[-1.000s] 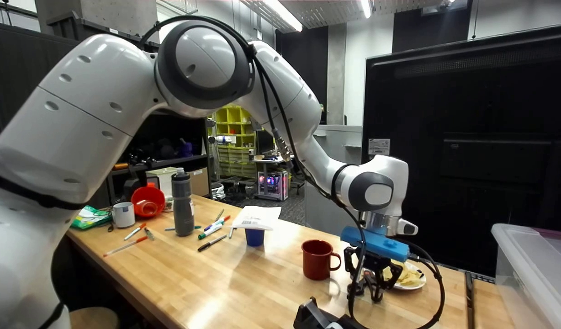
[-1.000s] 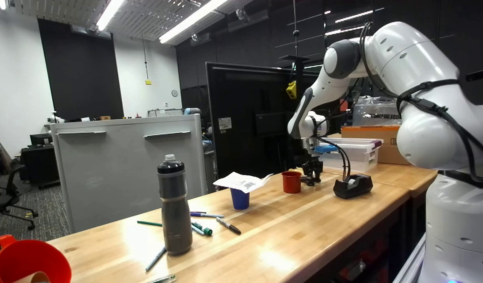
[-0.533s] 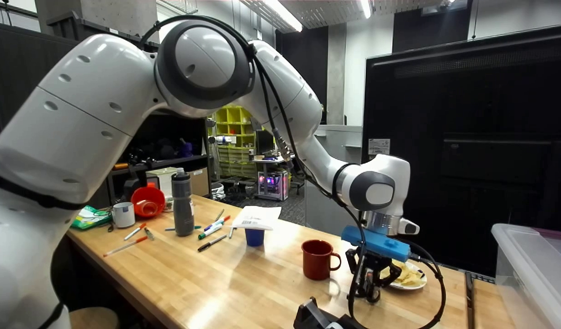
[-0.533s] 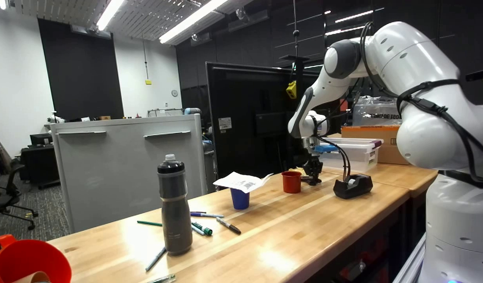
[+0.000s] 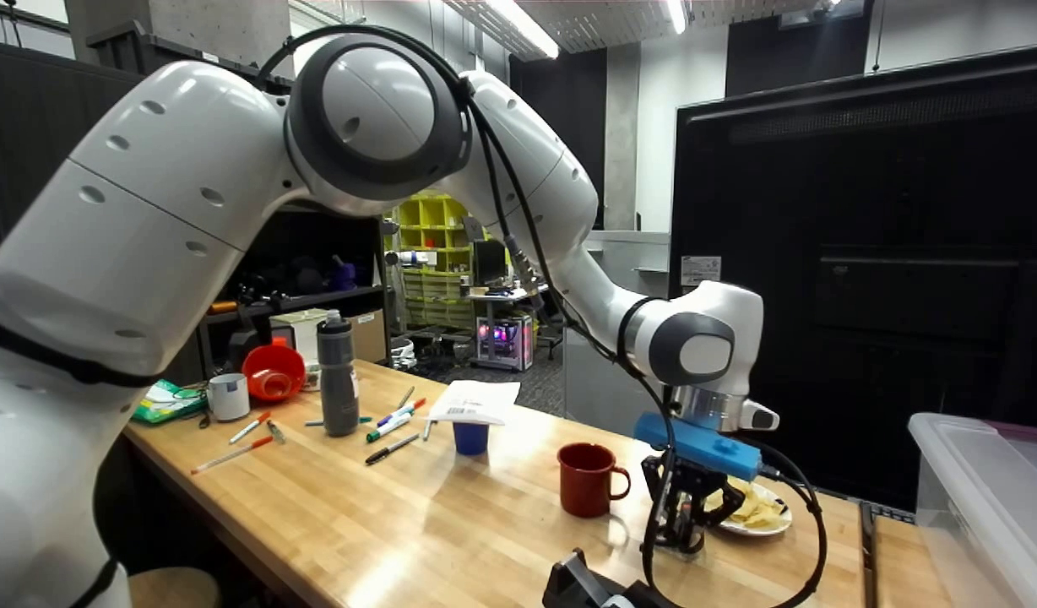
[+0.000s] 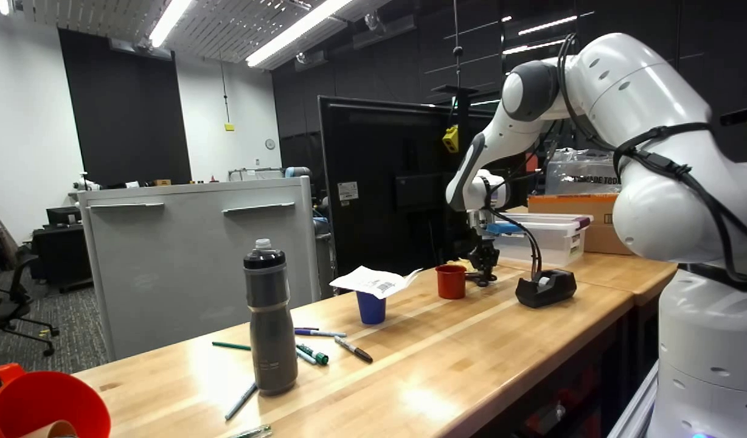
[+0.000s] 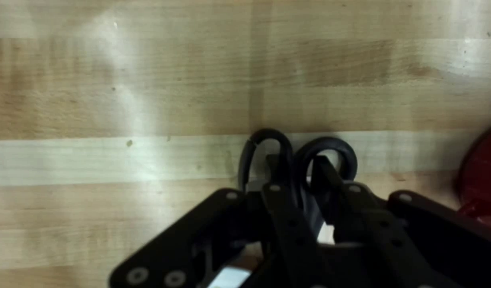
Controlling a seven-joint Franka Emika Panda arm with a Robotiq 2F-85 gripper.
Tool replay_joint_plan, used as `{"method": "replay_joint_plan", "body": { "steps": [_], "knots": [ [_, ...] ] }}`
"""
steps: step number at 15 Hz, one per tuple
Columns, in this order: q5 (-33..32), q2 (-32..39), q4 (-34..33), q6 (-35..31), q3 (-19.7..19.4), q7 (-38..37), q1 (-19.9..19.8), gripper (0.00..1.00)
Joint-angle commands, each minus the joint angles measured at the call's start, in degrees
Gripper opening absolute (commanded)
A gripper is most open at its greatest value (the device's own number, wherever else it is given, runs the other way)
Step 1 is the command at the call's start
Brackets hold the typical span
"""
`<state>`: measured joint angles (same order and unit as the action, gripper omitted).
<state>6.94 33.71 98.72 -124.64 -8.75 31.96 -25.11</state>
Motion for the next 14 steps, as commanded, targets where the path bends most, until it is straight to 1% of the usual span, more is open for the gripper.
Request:
{"method": "replay_joint_plan", "body": {
  "steps": [1, 8, 9, 10, 12, 14],
  "knots": [
    [0.9, -4.6, 3.4, -1.1, 0.9, 0.0, -1.0, 0.06],
    [0.9, -16.9, 12.2, -7.3, 0.2, 1.0, 0.2, 0.06],
    [0.9, -17.9, 12.8, -7.3, 0.0, 0.9, 0.4, 0.37],
    [1.1, -18.5, 13.1, -7.4, -0.1, 1.0, 0.5, 0.5],
    [1.7, -19.0, 13.6, -6.9, -0.3, 0.9, 0.7, 0.59],
    [2.4, -19.0, 14.2, -6.6, -0.4, 1.0, 0.7, 0.72]
  ]
}}
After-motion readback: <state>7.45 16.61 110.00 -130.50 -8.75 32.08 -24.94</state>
